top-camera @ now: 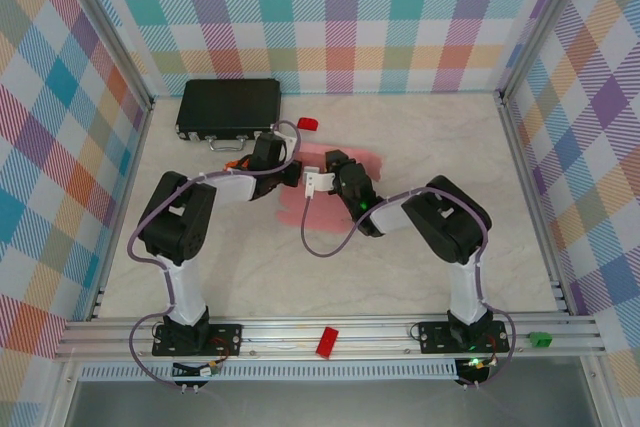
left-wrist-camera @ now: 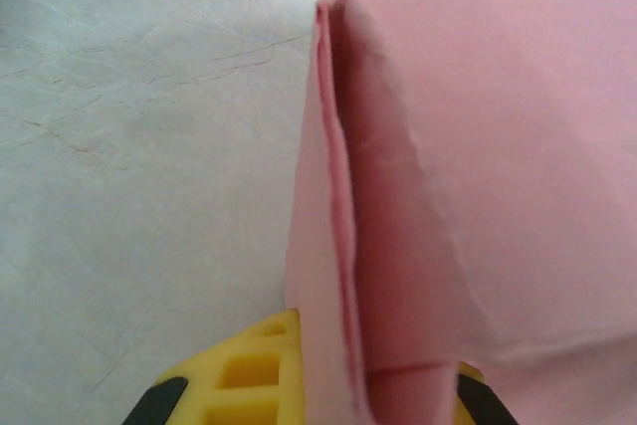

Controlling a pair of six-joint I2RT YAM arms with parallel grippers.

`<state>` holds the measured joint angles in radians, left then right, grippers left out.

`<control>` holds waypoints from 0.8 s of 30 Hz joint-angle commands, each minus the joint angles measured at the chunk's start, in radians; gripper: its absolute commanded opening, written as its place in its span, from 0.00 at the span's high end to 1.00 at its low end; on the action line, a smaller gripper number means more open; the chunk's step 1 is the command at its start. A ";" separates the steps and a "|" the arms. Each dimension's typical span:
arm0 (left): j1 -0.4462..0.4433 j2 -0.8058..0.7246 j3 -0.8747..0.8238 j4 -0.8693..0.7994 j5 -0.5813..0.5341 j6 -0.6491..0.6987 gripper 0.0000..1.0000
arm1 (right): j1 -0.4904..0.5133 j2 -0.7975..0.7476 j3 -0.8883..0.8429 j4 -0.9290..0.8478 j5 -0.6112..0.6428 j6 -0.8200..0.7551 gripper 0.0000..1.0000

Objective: Fold the paper box

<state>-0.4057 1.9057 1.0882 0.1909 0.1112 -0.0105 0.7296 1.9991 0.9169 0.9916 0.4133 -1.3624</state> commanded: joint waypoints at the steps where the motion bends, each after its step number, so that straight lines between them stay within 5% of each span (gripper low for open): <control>1: -0.024 -0.078 -0.034 0.064 -0.041 0.003 0.97 | 0.024 -0.069 -0.024 -0.030 -0.005 0.051 0.63; 6: -0.031 -0.122 -0.086 0.087 -0.066 0.016 0.99 | 0.042 -0.131 -0.066 -0.067 0.002 0.107 0.38; 14: -0.035 -0.146 -0.124 0.063 -0.081 0.024 0.99 | 0.047 -0.337 -0.101 -0.325 -0.064 0.339 0.27; 24: -0.045 -0.217 -0.166 -0.078 -0.095 -0.008 0.98 | -0.064 -0.601 -0.038 -0.807 -0.150 0.888 0.23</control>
<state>-0.4381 1.7508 0.9405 0.1715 0.0242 -0.0055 0.7265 1.4448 0.8307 0.3969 0.2966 -0.7544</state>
